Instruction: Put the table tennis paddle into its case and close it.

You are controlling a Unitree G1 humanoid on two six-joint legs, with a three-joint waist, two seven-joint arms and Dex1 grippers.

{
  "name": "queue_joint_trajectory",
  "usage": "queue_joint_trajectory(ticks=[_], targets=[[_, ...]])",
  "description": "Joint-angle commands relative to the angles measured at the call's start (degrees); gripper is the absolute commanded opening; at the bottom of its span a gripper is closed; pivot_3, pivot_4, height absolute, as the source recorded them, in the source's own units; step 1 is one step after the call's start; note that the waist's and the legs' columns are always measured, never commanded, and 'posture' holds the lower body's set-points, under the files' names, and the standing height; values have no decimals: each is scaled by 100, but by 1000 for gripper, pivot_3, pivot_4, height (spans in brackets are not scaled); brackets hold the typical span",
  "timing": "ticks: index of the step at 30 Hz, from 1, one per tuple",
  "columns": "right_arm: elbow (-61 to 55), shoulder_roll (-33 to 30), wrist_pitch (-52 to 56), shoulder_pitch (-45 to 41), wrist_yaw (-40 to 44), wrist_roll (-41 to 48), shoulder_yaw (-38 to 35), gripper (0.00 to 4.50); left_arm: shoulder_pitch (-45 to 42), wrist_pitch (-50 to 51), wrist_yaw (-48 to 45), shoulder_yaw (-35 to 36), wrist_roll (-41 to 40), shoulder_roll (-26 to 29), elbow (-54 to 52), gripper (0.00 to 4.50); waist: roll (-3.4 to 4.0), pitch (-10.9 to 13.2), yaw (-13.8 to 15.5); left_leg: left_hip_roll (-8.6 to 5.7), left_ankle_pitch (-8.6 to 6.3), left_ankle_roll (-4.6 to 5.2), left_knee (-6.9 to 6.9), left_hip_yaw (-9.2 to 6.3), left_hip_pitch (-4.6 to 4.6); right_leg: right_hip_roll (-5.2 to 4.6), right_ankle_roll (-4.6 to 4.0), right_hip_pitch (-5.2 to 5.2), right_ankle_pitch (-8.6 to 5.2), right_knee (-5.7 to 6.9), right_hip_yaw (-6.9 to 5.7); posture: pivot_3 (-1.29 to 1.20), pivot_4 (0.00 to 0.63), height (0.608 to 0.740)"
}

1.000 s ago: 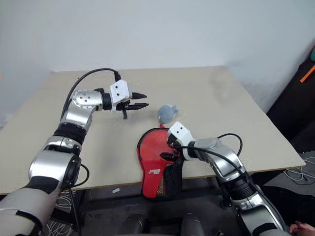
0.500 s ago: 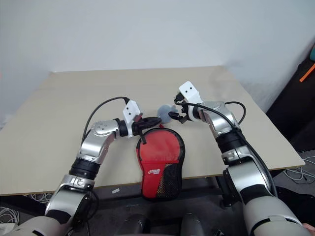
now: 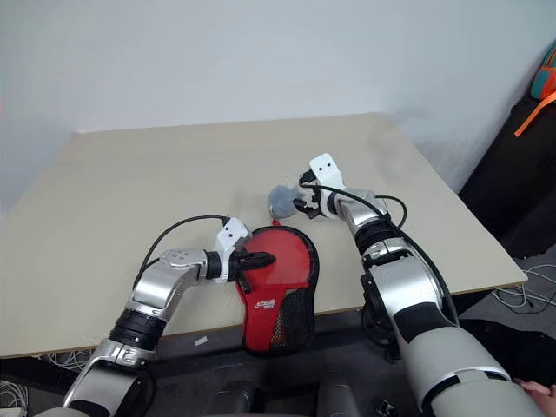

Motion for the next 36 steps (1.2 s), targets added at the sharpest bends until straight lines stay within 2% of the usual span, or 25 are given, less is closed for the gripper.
queue_joint_trajectory(ticks=[1,21,36], targets=[[-30,41,-190,-337,-67,-57,-183,4500,79,113,-65,-109,-71,126,-115,19,3,-1,2,-2,1,-1,0,-1,0,-1,0,1,0,0,0,0,0,698],[95,533,-296,-334,-17,-323,-290,4500,130,98,-154,-433,-110,311,-48,19,16,-9,-1,-6,1,-2,-4,-4,8,-2,0,8,0,-1,0,0,0,698],[151,673,-248,-364,-37,-433,-329,4500,268,-310,-361,-778,-17,387,32,19,23,-13,3,-6,1,-2,-5,-5,13,-2,0,11,0,-1,0,0,0,698]])
